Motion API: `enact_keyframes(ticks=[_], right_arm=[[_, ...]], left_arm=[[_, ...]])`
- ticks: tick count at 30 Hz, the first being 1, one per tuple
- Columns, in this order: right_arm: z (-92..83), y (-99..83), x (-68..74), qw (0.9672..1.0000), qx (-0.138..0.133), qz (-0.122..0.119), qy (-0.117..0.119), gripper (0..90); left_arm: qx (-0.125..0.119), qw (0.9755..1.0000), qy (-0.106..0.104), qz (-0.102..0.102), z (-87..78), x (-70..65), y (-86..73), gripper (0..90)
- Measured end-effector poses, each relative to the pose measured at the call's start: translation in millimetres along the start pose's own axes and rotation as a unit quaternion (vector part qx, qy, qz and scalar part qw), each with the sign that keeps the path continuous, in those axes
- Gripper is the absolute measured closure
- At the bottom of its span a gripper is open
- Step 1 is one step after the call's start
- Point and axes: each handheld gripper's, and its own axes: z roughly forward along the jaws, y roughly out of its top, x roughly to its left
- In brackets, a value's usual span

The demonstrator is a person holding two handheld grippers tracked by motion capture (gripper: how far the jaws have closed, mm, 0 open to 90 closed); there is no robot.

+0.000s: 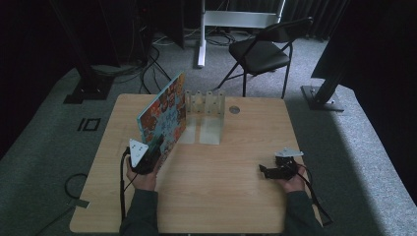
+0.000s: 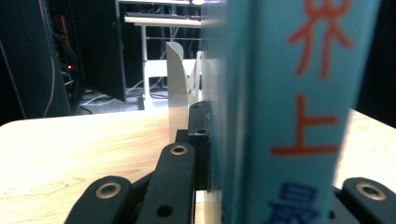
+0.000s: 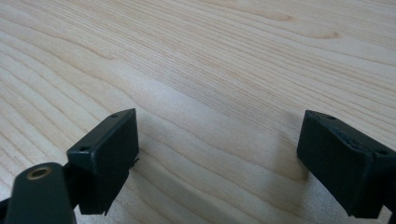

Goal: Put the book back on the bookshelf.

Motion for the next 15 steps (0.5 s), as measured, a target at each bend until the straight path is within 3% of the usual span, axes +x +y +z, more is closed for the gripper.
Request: enact_keyframes(ticks=[8,15], right_arm=[[0.0,0.0,0.1,1.0,0.0,0.001,0.001,12.4],[0.0,0.0,0.1,1.0,0.0,0.001,0.001,12.4]], left_arm=[[0.0,0.9998,0.018,-0.011,6.6,-1.8,-0.2,81.1],[0.002,0.9994,0.034,-0.003,11.8,-7.3,-0.6,81.2]])
